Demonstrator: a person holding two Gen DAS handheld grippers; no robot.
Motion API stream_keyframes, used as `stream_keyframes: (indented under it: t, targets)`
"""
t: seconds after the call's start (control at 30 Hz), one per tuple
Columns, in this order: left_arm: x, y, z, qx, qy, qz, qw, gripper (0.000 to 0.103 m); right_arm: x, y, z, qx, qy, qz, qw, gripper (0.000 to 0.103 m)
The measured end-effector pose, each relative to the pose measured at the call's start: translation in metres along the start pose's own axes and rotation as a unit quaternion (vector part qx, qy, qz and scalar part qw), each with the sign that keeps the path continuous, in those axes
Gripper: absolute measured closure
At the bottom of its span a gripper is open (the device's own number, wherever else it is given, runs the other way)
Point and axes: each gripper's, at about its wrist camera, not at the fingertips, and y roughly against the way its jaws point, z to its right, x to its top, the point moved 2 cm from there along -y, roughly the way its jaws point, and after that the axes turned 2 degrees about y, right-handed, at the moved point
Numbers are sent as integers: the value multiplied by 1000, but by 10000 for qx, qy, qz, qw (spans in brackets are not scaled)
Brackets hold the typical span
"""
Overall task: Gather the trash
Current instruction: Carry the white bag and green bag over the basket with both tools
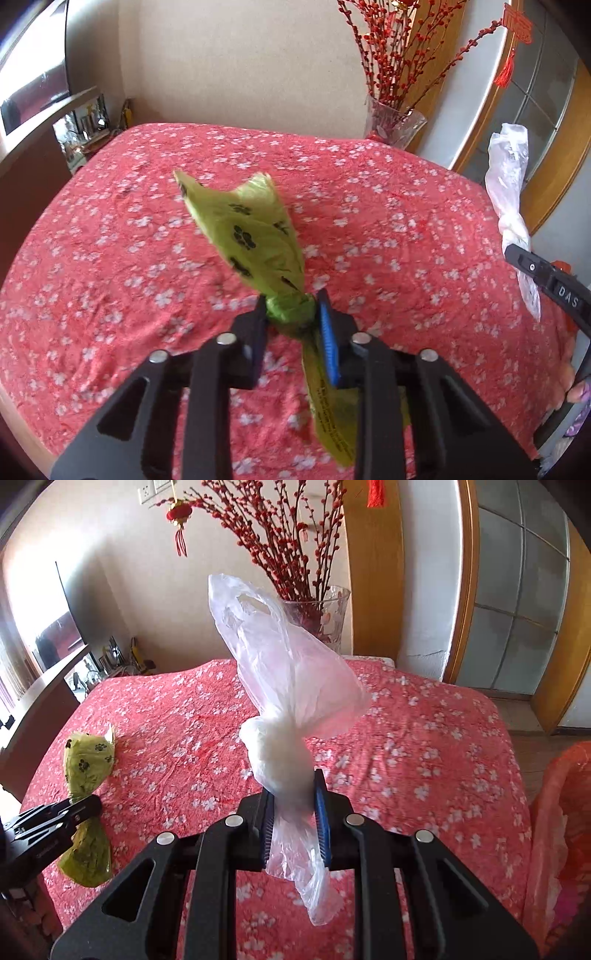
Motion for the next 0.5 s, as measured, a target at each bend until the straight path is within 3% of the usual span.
stream_keyframes:
  t: [0.23,0.5]
  targets:
    - [8,5,36,-395,-360,240,9983,85,-3,34,25,-97,-160,251,9995,83]
    - [26,36,90,-1011,-689,674,9902,85,-10,81,56,-281,-497,634,9964,83]
